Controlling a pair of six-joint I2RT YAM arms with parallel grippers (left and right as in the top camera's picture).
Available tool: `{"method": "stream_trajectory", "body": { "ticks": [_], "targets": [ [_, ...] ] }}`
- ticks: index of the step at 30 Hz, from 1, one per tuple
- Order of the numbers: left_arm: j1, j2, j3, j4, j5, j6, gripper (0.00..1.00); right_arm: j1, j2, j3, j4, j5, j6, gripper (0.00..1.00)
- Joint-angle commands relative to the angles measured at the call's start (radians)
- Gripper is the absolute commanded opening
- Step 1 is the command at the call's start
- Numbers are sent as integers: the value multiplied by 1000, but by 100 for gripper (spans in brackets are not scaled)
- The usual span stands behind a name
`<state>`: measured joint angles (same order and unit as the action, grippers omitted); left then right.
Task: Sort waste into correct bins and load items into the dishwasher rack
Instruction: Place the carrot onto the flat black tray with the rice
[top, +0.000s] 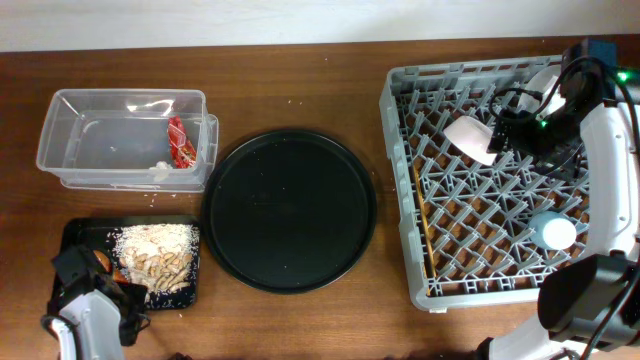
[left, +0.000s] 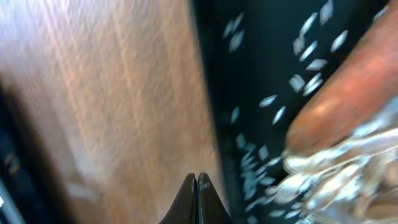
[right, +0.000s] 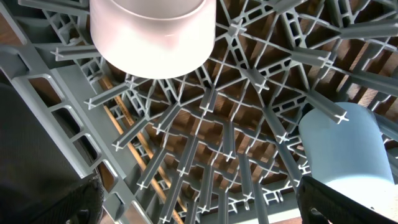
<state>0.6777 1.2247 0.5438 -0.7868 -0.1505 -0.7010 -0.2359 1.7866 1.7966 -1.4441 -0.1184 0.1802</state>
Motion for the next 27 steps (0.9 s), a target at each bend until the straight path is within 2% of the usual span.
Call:
{"method": "stream_trajectory", "body": {
  "ticks": [1,9,20,27],
  "targets": [
    [6,30,-9,73,34,-10,0,0,-13,9,0,-6,0,99],
    [6,182,-9,217,276,-10,0,0,-13,9,-3,-6,0,99],
    [-14,193,-8,475,396,-10,0,0,-13,9,-4,-6,0,99],
    [-69,193,-8,538,398,-10,0,0,-13,9,-3,-5,0,99]
  ]
}}
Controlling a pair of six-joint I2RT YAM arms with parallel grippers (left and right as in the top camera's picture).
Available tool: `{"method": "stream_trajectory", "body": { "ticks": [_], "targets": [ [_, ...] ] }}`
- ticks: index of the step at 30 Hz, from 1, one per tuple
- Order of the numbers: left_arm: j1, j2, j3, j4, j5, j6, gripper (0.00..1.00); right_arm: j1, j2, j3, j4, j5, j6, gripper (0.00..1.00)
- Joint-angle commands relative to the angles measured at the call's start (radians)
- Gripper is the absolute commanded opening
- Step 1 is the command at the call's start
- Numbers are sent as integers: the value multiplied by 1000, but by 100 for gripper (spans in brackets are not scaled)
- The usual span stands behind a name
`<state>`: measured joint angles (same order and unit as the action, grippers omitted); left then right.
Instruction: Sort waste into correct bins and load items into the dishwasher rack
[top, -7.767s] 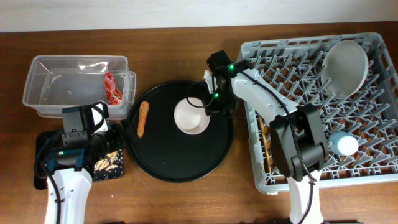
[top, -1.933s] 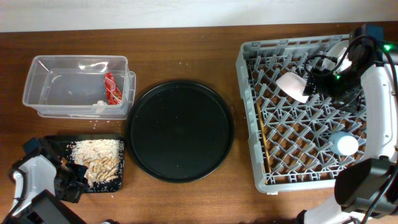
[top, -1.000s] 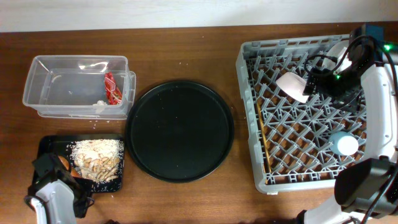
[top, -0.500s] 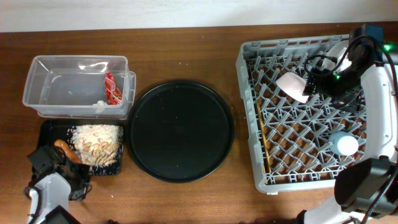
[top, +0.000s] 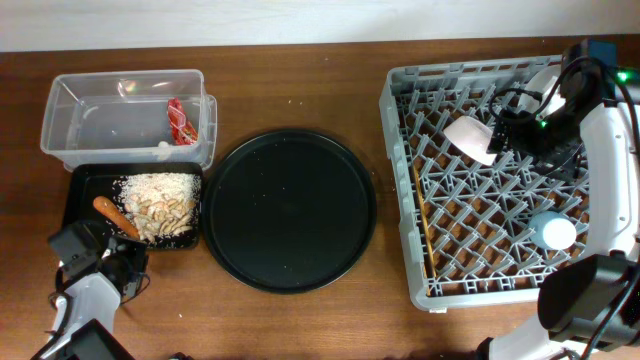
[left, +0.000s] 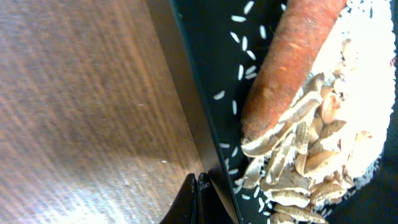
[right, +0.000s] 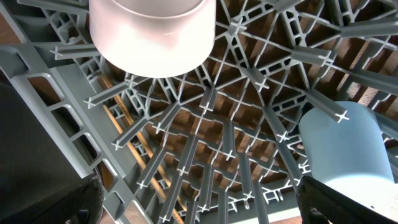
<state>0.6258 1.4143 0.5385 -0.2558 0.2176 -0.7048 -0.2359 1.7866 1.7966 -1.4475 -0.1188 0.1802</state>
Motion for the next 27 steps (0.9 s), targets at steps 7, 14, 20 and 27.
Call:
{"method": "stream_trajectory", "body": {
  "ticks": [7,14,20,27],
  "targets": [
    [-16,0,105,-275,30,248,10,0,-13,9,3,-5,-1,98],
    [-168,-36,435,-570,56,360,21,0,-13,8,4,-7,-1,98],
    [-588,-34,578,-505,62,652,64,21,-13,8,22,-229,-209,98],
    [-840,26,796,-801,-78,774,99,105,-13,8,-61,-73,-213,98]
  ]
}}
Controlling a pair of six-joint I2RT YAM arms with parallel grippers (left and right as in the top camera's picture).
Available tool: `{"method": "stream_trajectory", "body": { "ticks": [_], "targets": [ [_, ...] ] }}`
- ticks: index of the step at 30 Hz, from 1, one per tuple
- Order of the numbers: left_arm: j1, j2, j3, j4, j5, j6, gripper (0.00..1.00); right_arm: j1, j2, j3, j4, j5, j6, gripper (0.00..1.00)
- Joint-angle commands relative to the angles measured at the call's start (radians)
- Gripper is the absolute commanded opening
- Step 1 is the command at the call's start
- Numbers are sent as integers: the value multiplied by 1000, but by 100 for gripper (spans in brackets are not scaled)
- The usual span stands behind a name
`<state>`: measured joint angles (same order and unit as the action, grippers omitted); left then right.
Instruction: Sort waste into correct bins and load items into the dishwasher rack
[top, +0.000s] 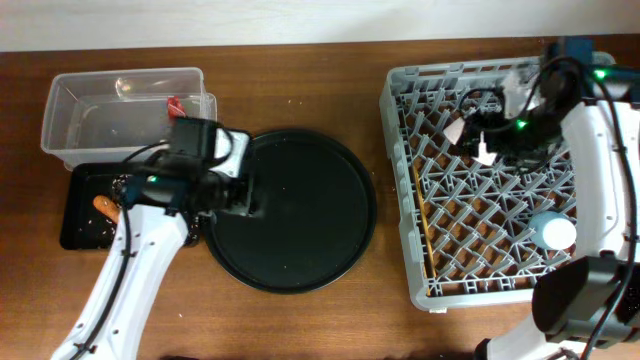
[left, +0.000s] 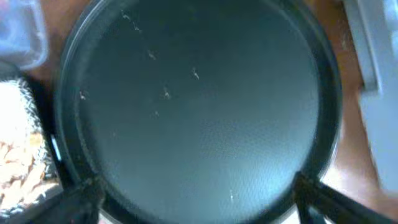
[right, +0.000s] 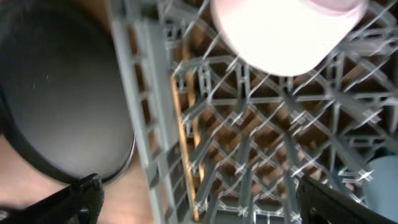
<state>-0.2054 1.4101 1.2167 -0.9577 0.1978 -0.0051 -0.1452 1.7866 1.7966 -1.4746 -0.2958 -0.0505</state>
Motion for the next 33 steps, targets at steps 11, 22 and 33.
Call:
{"method": "stream_trajectory", "body": {
  "ticks": [11,22,33],
  "targets": [
    [86,-170,65,-114,-101,101,99,-13,-406,-232,188,140,25,98],
    [86,-698,-416,209,-142,101,99,-13,-1051,-867,475,174,25,98],
    [86,-696,-416,209,-143,101,99,-13,-995,-873,435,174,25,98]
  ]
}}
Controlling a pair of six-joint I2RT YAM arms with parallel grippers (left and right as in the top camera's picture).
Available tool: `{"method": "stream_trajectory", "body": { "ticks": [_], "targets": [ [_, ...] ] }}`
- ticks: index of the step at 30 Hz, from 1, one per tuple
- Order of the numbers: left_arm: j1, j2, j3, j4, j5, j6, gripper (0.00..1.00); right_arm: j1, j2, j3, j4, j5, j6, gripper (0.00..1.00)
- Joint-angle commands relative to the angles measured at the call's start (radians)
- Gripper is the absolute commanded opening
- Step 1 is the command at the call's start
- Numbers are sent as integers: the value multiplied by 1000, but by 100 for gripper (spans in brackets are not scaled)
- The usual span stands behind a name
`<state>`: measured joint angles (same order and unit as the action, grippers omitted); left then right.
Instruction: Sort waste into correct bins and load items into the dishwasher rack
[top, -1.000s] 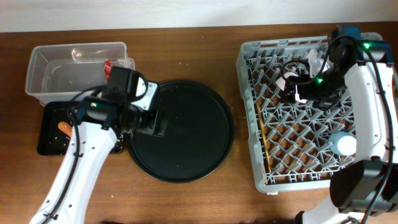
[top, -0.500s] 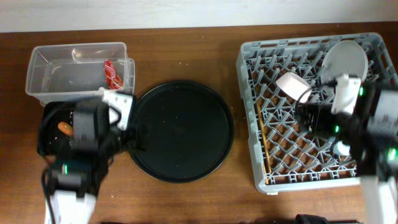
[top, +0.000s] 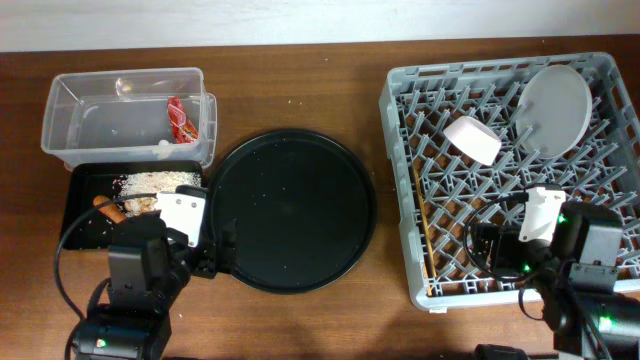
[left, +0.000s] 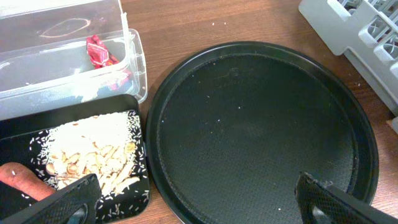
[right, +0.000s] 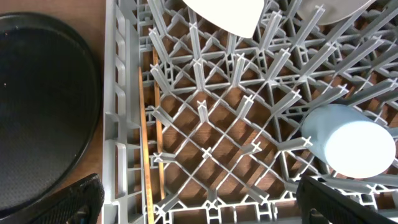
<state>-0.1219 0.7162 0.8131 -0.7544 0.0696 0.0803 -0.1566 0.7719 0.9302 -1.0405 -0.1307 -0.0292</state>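
Note:
A grey dishwasher rack (top: 396, 190) on the right holds a white bowl (top: 472, 138), a white plate (top: 555, 105), a pale blue cup (right: 351, 140) and wooden chopsticks (right: 146, 137). At the far left, a clear bin (top: 120, 120) contains a red wrapper (left: 99, 51). In front of it a black food tray (top: 80, 225) carries rice (left: 93, 146) and an orange carrot-like piece (left: 18, 180). My left gripper (left: 199, 211) is open over the near left rim of the round black tray (top: 290, 210). My right gripper (right: 199, 211) is open over the rack's near edge.
The rack's left wall (right: 112, 124) stands close to the round tray's right rim. Bare wooden table (top: 300, 80) lies behind the round tray. Both arm bases sit at the table's near edge.
My left arm, which stretched over the round tray's left side, has drawn back to the near edge. My right arm has left the bowl at the rack's back and is low over its front.
The food tray lay near the table's front with my left gripper shut at its edge. Then the tray was up against the clear bin. Later my left gripper was open over the round tray and the right arm was by the bowl; now both arms are back.

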Motion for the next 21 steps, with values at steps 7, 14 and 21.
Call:
{"method": "stream_trajectory", "body": {
  "ticks": [7,14,21],
  "targets": [
    [2,-2,-12,5,-14,16,99,0,42,-11,1,9,4,98],
    [2,-2,-12,5,-14,16,99,6,-216,-163,138,-4,3,98],
    [2,-2,-12,5,-14,16,99,209,-638,-640,751,71,0,98]
  ]
}}
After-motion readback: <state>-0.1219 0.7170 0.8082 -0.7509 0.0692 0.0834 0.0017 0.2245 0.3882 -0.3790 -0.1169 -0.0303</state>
